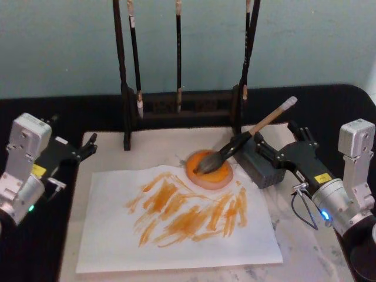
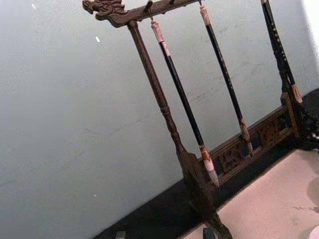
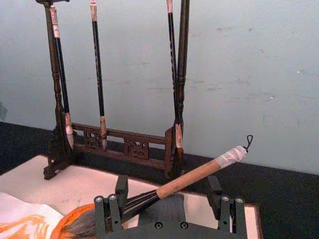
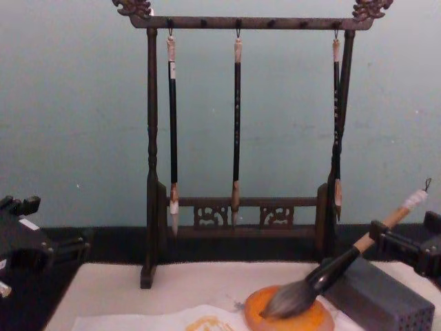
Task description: Pick up the brush from the inkstone, write on the paper, then place the brush back to its original position.
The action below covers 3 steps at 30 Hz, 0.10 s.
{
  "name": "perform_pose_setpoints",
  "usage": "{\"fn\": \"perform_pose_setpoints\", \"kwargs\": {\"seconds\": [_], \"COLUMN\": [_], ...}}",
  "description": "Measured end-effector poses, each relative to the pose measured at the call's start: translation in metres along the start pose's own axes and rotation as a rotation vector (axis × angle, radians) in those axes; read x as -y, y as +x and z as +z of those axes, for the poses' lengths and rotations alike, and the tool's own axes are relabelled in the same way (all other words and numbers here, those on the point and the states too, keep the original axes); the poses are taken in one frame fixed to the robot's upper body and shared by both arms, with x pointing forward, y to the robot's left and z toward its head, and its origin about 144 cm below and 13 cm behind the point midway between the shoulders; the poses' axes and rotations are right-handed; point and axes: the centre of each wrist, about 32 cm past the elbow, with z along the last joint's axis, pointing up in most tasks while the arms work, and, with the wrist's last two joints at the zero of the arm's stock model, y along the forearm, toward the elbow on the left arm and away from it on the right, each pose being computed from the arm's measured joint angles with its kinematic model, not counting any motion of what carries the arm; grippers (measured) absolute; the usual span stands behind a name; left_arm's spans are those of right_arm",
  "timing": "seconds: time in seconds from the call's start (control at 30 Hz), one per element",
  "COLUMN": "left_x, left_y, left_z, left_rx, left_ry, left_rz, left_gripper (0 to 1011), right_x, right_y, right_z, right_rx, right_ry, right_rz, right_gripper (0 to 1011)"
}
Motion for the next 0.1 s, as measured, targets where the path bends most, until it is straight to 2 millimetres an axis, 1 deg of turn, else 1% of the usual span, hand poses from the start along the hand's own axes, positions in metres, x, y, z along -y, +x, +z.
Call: {"fn": "perform_pose_setpoints", "kwargs": {"seconds": [0.1], "left_x": [0.0], "left_y": [0.0], "left_z": [0.0], "left_rx": [0.0], "left_ry": [0.0], "left_rz": [0.0], "left_gripper": [1001], "right_x": [0.0], "right_y": [0.0], "right_z": [0.0], "right_rx": [0.0], "right_ry": [0.0], "right_rz": [0.0], "right_gripper": [1000]}}
